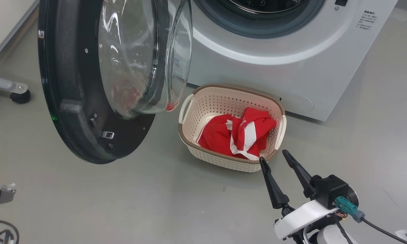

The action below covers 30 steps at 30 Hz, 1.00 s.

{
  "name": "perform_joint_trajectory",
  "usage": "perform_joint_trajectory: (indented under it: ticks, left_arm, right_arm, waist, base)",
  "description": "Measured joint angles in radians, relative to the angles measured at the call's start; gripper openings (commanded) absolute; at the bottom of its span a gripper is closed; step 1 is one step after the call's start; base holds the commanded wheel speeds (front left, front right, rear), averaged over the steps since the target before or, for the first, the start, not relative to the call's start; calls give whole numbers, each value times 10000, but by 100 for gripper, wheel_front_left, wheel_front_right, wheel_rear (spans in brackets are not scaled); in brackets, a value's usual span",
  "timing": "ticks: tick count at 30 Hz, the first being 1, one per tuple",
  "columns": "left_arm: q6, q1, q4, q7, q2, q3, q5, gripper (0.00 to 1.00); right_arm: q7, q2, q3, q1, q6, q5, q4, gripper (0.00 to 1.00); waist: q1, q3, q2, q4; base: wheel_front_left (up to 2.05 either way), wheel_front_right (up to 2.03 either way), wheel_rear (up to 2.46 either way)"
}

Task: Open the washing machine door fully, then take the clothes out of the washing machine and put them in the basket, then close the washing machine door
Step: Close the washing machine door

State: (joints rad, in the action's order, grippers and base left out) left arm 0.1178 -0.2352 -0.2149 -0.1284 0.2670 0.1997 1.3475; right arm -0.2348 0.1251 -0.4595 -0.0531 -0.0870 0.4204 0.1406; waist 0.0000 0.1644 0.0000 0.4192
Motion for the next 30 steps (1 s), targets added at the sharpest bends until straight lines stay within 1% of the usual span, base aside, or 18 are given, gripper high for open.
perform_joint_trajectory:
  ticks: [2, 4, 7, 11, 14, 21, 30]
  left_arm:
    - [-245, -349, -82, -570, -199, 56, 755, 0]
    - [-617, -639, -207, -1103, -378, 219, 1450, 0]
    - [-1273, -894, -502, -1820, -428, 504, 2301, 0]
    - [-2031, -1056, -729, -2780, -430, 568, 3032, 0]
    - [-2418, -1199, -754, -3411, -408, 556, 3344, 0]
    - [-2451, -1247, -740, -4796, -334, 236, 3986, 0]
    - [-2451, -1248, -671, -5766, -184, -65, 4330, 0]
  right_arm:
    - [0, 10, 12, 0, 0, 0, 10, 100]
    - [0, 10, 12, 0, 0, 0, 12, 100]
    - [-2, 8, 12, -1, 0, 0, 13, 100]
    - [-10, 10, 12, -3, 0, 0, 12, 100]
    - [-10, 8, 10, -4, 0, 0, 13, 100]
    - [-12, 8, 10, -5, 0, 0, 15, 100]
    - [-12, 6, 6, -13, 0, 0, 15, 100]
  waist:
    - [0, 23, 0, -21]
    - [0, 32, 0, -29]
    - [0, 45, 0, -45]
    - [0, 58, 0, -74]
    - [0, 65, 0, -98]
    - [0, 85, 0, -141]
    - [0, 119, 0, -206]
  base:
    - [0, 0, 0]
    - [0, 0, 0]
    - [0, 0, 0]
    - [0, 0, 0]
    - [0, 0, 0]
    - [0, 0, 0]
    - [0, 0, 0]
